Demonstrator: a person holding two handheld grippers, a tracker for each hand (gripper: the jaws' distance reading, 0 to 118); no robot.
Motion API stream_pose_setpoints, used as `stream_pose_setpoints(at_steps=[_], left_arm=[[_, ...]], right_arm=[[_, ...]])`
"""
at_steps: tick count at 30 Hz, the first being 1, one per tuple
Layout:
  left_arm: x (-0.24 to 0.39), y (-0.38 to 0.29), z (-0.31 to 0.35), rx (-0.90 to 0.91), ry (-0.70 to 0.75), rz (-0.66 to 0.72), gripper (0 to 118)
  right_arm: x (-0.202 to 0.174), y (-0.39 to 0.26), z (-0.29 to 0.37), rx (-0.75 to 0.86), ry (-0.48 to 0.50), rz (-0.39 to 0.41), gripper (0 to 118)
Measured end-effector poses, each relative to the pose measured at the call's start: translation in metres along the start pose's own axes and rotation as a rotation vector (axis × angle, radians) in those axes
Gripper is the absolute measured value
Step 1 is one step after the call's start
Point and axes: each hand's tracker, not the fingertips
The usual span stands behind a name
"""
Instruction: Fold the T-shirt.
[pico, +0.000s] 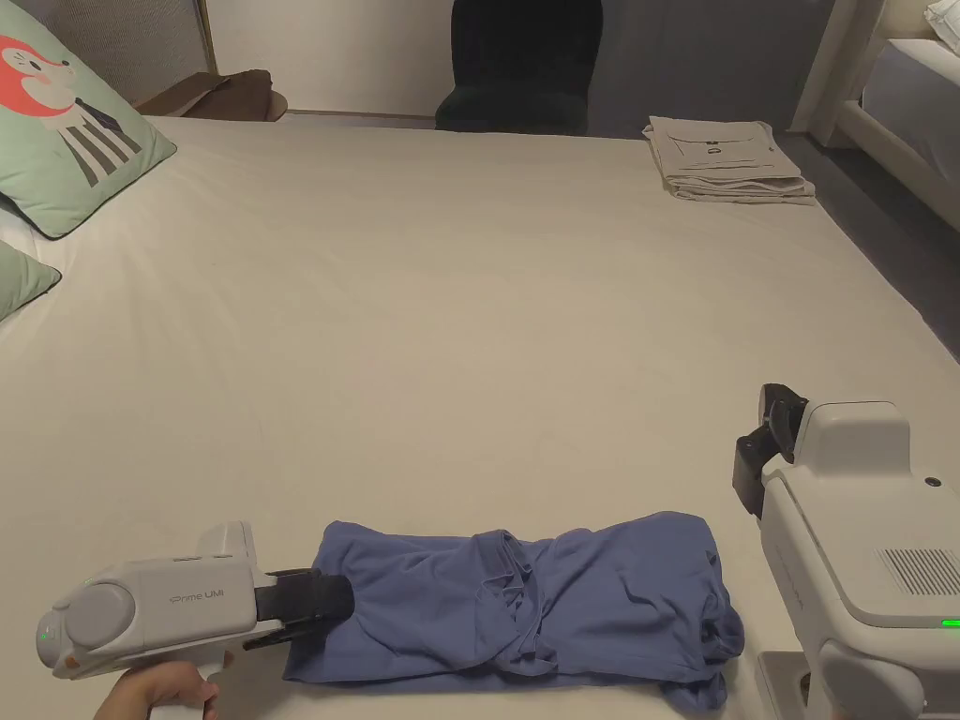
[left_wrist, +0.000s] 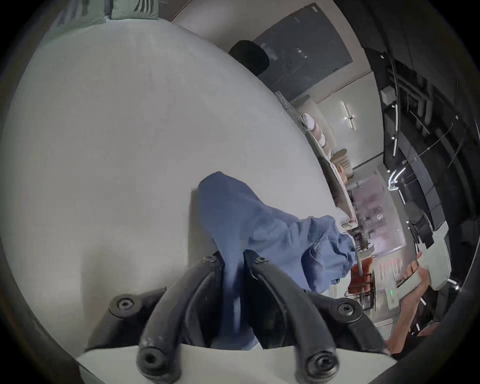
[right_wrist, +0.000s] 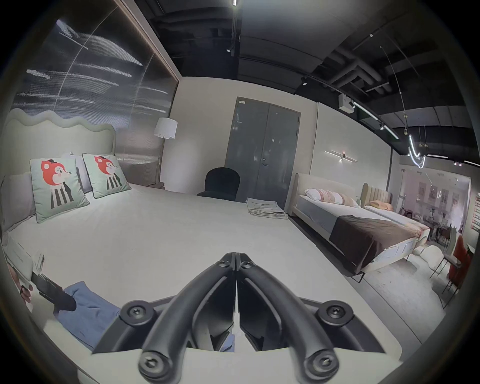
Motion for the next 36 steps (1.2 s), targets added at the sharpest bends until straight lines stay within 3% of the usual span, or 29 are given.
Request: stream_pose_setpoints(at_steps=[7, 14, 17, 23, 30, 36], left_arm=[[0.006, 0.008, 0.033, 0.024, 0.02, -0.037, 7], [-0.009, 0.021, 0.081, 0.093, 0.192, -0.058, 7], [0.013, 0.023, 0.086, 0.093, 0.281, -0.151, 7], [0.092, 0.025, 0.06, 0.061, 0.353, -0.271, 7], [0.167, 0.015, 0.001, -0.042, 0.209, -0.436, 7], [0.214, -0.008, -0.063, -0.135, 0.177, -0.53, 7]], right_arm=[[0.002, 0.001, 0.001, 0.009, 0.001, -0.017, 0], [0.002, 0.002, 0.003, 0.02, 0.012, -0.03, 0], [0.002, 0.002, 0.004, 0.022, 0.019, -0.032, 0], [0.005, 0.0, 0.007, 0.023, 0.024, -0.045, 0], [0.021, -0.003, 0.012, 0.028, 0.005, -0.058, 0], [0.036, -0.008, 0.013, 0.021, -0.022, -0.067, 0]])
